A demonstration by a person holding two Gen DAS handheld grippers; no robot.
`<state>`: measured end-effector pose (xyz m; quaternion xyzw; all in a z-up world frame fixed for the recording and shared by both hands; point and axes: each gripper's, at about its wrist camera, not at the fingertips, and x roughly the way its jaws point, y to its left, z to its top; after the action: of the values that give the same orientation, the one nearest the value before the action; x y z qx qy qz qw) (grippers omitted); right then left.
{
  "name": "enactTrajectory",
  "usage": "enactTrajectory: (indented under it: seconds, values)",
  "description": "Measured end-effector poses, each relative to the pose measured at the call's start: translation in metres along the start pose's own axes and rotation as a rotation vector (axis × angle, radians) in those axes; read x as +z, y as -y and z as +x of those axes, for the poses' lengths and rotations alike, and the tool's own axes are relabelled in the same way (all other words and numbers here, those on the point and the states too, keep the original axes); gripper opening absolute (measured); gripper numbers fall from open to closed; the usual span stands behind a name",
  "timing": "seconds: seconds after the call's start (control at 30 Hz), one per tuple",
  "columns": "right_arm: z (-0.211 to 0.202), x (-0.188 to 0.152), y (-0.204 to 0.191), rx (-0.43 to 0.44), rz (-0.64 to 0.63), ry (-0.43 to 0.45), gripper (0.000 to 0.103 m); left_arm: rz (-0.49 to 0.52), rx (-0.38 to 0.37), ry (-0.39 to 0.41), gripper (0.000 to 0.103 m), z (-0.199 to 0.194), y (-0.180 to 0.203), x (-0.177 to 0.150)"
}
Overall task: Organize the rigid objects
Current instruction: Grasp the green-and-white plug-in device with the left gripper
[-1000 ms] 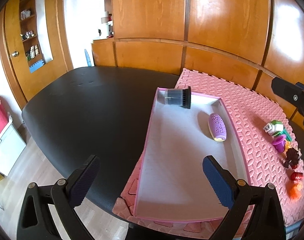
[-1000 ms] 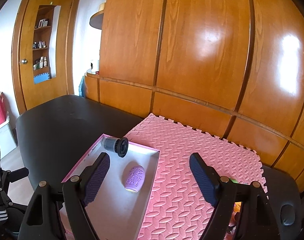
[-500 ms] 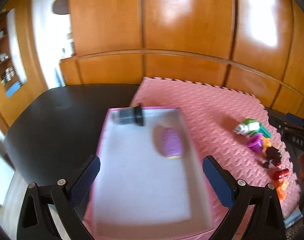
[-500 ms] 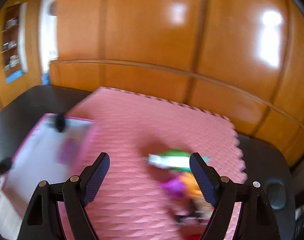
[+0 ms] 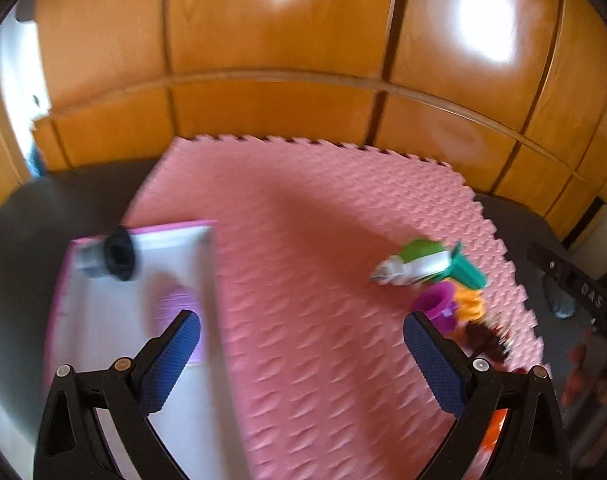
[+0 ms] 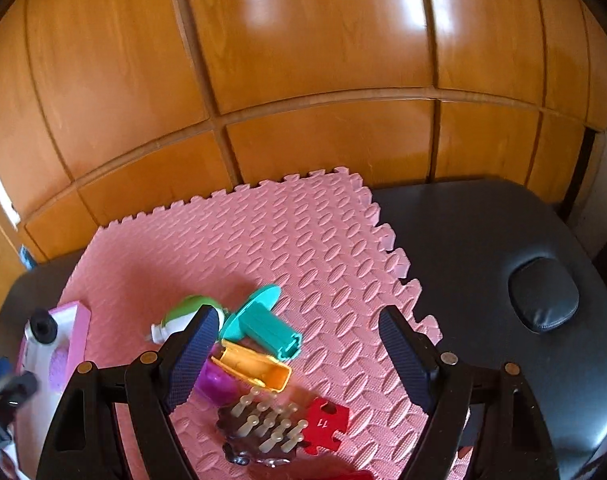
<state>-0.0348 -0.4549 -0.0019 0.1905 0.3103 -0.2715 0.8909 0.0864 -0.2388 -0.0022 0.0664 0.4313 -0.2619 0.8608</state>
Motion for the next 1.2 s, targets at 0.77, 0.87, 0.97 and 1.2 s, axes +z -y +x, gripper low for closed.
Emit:
enactTrajectory:
  seconds: [0.77,0.87,0.97,1.2]
  values:
    - [0.007,0.01,0.028,0.036,0.122,-0.038,0.084,0.305,-0.169,-0.131,0.084,0.126,0.1,0.04]
    - [0.012,0.009,0.029,0.033,0.123,-0.051,0.083,0.263,-0.224,-0.192,0.048,0.141,0.099,0.037]
    - [0.015,0.008,0.029,0.035,0.119,-0.056,0.083,0.225,-0.231,-0.199,0.044,0.145,0.092,0.033]
    - [0.02,0.003,0.028,0.031,0.113,-0.07,0.083,0.229,-0.116,-0.128,0.043,0.121,0.081,0.018]
